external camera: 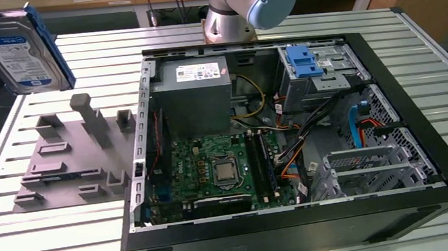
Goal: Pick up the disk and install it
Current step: 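Pick up the disk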
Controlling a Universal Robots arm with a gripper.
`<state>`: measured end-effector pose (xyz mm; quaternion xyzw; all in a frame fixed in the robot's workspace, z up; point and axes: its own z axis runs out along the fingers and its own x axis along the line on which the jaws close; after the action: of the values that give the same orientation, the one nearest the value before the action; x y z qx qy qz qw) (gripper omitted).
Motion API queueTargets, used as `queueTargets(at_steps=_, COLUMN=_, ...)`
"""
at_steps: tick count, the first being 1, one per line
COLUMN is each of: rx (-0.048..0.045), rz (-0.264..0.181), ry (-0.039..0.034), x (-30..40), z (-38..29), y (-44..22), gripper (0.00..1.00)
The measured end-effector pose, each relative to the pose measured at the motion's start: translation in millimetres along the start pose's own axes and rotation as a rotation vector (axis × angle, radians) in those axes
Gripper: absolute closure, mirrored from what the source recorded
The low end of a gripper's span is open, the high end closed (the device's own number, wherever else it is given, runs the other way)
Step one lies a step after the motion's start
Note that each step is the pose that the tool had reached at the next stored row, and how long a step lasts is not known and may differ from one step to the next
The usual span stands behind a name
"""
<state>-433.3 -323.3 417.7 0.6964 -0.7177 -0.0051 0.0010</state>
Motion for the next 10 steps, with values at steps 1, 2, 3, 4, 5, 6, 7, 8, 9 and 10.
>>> queueTargets(at_steps=1, rx=0.0000, rz=0.000, ry=0.0000, x=0.0, z=-0.6, y=0.0, gripper=0.64)
queueTargets(at_steps=2, rx=0.0001, rz=0.000, ry=0.0000, x=0.0, z=-1.1, y=0.0, gripper=0.64)
queueTargets(at_steps=3, rx=0.0000, rz=0.000, ry=0.0000, x=0.0, z=-1.7, y=0.0, gripper=0.64)
queueTargets(at_steps=4, rx=0.0000, rz=0.000, ry=0.0000, x=0.0, z=-2.4, y=0.0, gripper=0.64)
queueTargets(at_steps=5, rx=0.0000, rz=0.000, ry=0.0000, x=0.0, z=-3.1, y=0.0, gripper=0.64)
queueTargets(at_steps=6, rx=0.0001, rz=0.000, ry=0.0000, x=0.0, z=-3.7, y=0.0, gripper=0.64)
queueTargets(at_steps=7, rx=0.0000, rz=0.000, ry=0.0000, x=0.0, z=-4.3, y=0.0, gripper=0.64)
queueTargets(at_steps=8, rx=0.0000, rz=0.000, ry=0.0000, x=0.0, z=-4.9, y=0.0, gripper=0.64)
queueTargets(at_steps=9, rx=0.0001, rz=0.000, ry=0.0000, x=0.0, z=-5.4, y=0.1, gripper=0.64)
queueTargets(at_steps=10, rx=0.0001, rz=0.000, ry=0.0000, x=0.0, z=-5.9, y=0.1, gripper=0.64)
